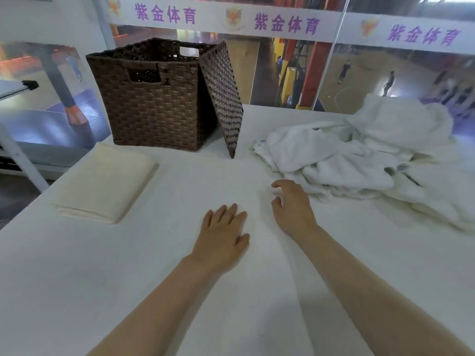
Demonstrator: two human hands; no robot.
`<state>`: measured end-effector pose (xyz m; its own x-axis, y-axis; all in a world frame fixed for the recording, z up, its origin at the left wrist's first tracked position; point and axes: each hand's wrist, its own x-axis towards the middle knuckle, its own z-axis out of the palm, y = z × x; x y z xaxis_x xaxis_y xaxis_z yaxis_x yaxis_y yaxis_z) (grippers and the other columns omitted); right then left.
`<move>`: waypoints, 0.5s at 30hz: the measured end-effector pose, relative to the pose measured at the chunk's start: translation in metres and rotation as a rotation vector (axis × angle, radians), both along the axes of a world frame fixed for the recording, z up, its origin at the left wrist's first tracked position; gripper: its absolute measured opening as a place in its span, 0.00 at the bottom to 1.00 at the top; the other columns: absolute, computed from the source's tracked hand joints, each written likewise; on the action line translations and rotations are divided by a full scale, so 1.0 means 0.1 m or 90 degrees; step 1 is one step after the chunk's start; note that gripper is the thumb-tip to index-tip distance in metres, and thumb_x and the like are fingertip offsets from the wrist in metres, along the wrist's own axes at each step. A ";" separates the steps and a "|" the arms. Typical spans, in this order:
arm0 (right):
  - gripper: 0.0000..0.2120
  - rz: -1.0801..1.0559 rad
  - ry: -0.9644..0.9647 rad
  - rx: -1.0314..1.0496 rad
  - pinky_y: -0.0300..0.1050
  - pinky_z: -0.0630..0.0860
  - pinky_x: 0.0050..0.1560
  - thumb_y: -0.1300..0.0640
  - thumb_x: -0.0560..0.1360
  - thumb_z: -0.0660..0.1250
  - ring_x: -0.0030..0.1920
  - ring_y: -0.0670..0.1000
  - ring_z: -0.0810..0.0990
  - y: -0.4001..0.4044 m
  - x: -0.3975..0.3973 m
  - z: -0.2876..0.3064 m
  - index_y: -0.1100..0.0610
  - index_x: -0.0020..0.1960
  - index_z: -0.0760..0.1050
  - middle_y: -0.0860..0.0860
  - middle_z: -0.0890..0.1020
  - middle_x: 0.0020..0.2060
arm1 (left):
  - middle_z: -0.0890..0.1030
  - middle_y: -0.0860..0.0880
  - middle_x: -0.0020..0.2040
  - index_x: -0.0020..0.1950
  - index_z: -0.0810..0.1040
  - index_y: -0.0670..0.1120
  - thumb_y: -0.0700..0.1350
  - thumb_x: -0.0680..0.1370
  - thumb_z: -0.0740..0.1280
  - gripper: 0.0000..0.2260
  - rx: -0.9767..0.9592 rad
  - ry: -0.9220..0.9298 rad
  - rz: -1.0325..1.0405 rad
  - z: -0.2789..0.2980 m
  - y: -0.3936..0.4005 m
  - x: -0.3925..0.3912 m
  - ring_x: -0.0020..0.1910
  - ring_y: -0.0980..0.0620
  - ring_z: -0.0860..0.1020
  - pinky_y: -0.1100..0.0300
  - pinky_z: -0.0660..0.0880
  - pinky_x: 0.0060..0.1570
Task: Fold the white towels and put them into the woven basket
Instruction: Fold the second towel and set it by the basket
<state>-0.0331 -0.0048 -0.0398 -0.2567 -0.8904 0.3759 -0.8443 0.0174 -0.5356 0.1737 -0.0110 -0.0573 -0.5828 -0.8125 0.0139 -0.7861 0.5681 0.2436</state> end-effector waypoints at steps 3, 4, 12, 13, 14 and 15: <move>0.18 -0.092 0.091 -0.067 0.48 0.69 0.54 0.66 0.71 0.65 0.55 0.58 0.75 0.00 -0.47 0.21 0.59 0.60 0.74 0.56 0.78 0.55 | 0.54 0.49 0.80 0.78 0.56 0.52 0.60 0.75 0.41 0.32 -0.042 -0.008 -0.047 -0.04 0.18 -0.25 0.78 0.47 0.51 0.48 0.46 0.76; 0.19 -0.122 0.132 -0.087 0.49 0.68 0.55 0.66 0.69 0.66 0.56 0.59 0.75 -0.02 -0.61 0.30 0.59 0.60 0.74 0.57 0.78 0.56 | 0.56 0.49 0.80 0.78 0.58 0.52 0.60 0.75 0.41 0.32 -0.052 0.000 -0.048 -0.06 0.19 -0.29 0.78 0.47 0.53 0.49 0.47 0.76; 0.33 -0.275 0.255 0.206 0.61 0.62 0.68 0.40 0.73 0.65 0.68 0.63 0.66 -0.26 -1.46 0.77 0.52 0.74 0.61 0.58 0.68 0.70 | 0.63 0.52 0.77 0.73 0.67 0.54 0.58 0.76 0.47 0.27 -0.060 0.077 -0.045 -0.08 0.21 -0.35 0.76 0.51 0.59 0.54 0.50 0.75; 0.34 -0.264 0.247 0.258 0.61 0.63 0.66 0.38 0.74 0.62 0.68 0.63 0.66 -0.29 -1.49 0.79 0.50 0.74 0.60 0.58 0.69 0.69 | 0.64 0.52 0.76 0.72 0.68 0.55 0.57 0.75 0.48 0.26 -0.064 0.080 -0.041 -0.09 0.22 -0.35 0.76 0.51 0.60 0.54 0.51 0.75; 0.32 -0.255 0.242 0.298 0.60 0.63 0.66 0.37 0.75 0.60 0.68 0.63 0.67 -0.33 -1.51 0.82 0.49 0.74 0.60 0.57 0.69 0.69 | 0.66 0.53 0.76 0.71 0.69 0.55 0.56 0.75 0.50 0.25 -0.068 0.085 -0.036 -0.10 0.22 -0.36 0.75 0.52 0.61 0.54 0.52 0.74; 0.28 -0.251 0.235 0.325 0.60 0.64 0.66 0.38 0.76 0.58 0.68 0.62 0.67 -0.37 -1.51 0.86 0.48 0.73 0.62 0.56 0.70 0.68 | 0.67 0.53 0.75 0.70 0.70 0.55 0.55 0.75 0.51 0.24 -0.071 0.093 -0.028 -0.10 0.22 -0.37 0.75 0.52 0.62 0.55 0.53 0.74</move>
